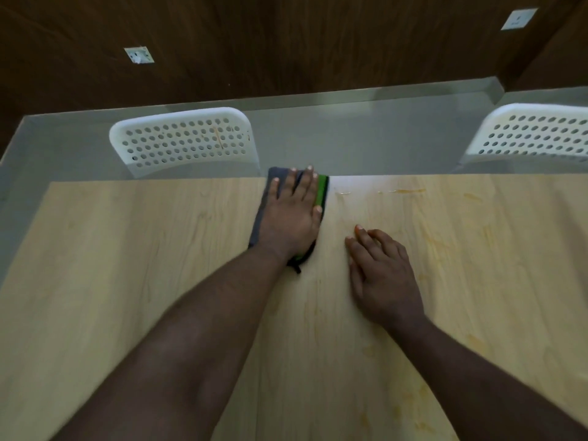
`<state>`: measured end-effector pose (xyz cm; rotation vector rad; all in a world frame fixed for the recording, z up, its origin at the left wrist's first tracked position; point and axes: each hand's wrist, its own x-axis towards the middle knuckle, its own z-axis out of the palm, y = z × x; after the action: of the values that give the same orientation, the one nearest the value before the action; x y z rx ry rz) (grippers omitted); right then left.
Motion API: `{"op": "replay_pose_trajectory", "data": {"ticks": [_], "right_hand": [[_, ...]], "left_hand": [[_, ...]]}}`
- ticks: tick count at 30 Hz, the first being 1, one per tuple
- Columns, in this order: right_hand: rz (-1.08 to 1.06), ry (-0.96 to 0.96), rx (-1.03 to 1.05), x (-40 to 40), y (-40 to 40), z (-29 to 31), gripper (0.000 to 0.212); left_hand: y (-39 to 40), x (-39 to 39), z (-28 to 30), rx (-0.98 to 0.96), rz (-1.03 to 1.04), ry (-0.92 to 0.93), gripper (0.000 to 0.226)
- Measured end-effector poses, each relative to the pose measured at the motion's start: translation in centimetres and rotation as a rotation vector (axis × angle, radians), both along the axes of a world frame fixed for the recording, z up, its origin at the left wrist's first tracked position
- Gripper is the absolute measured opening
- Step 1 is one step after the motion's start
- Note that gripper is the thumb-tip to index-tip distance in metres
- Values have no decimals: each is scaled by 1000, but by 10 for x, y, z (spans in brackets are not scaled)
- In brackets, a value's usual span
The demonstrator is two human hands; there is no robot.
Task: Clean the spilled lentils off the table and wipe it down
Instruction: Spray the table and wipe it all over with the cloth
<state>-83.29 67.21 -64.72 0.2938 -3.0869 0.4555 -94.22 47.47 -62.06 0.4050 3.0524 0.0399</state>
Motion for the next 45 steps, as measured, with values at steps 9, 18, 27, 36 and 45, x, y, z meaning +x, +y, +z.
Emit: {"op": "replay_pose_trajectory", "data": {"ticks": [9,18,27,36,45], "right_hand": [[-30,64,-12,1,-4,3,51],[-70,63,-52,8,-7,12,51],[-15,44,-152,87,-2,23,40],[18,66,-103,179,26,15,42],[59,146,-90,212,23,-8,50]], "left_hand": [[-40,24,-3,-25,-95,-12,68],[-13,164,-6,7,-299,-47,68],[-28,132,7,-27,-51,-40,67],[-30,312,8,-60,-511,-124,69],[-27,253,4,-29,-225,-49,66]]}}
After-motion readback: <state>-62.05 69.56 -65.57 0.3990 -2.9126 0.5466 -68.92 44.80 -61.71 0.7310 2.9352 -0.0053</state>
